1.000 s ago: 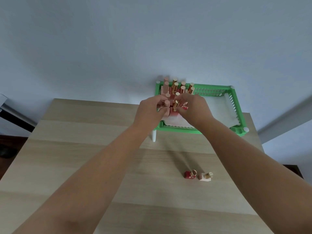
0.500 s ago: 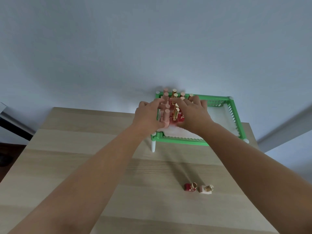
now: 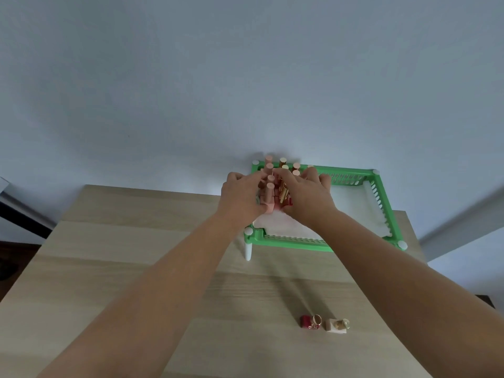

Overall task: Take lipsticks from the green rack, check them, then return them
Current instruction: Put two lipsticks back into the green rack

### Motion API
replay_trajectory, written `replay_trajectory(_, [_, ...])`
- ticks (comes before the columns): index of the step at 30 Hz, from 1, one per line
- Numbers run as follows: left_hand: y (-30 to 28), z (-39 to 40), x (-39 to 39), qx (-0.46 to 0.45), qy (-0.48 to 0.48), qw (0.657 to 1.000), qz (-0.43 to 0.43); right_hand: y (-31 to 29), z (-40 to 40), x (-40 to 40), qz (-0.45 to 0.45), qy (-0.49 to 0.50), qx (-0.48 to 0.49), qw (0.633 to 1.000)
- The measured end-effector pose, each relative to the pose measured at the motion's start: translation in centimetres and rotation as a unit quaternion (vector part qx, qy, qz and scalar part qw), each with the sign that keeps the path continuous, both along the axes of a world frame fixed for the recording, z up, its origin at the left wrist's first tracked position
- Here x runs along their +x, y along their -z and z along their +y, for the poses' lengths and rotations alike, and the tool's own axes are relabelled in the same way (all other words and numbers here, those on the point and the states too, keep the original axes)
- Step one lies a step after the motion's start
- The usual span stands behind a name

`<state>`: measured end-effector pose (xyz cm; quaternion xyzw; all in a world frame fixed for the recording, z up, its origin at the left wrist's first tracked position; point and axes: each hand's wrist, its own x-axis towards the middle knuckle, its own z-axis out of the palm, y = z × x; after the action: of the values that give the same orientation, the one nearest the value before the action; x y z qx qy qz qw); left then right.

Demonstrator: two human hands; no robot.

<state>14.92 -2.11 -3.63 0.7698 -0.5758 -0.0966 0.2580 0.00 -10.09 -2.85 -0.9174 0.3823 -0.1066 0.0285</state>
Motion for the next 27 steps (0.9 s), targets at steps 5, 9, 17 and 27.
replay_trajectory(5, [0.3,-0.3,-0.1,-0.028,-0.014,0.999,-0.016,0.6,-0.2,0.4,-0.017,0.017,-0.022,0.999])
replay_trajectory(9, [0.4,-0.5,0.0,-0.035,-0.017,0.999,-0.035,0.8,-0.4,0.6,-0.034,0.023,-0.028,0.999])
replay_trajectory(17, [0.7,-0.9,-0.4,-0.038,-0.036,0.996,-0.075,1.1,-0.4,0.9,-0.034,0.032,-0.044,0.998])
replay_trajectory(27, [0.7,-0.2,-0.7,-0.026,-0.061,0.996,-0.058,0.1,0.4,0.2,-0.035,0.042,-0.032,0.998])
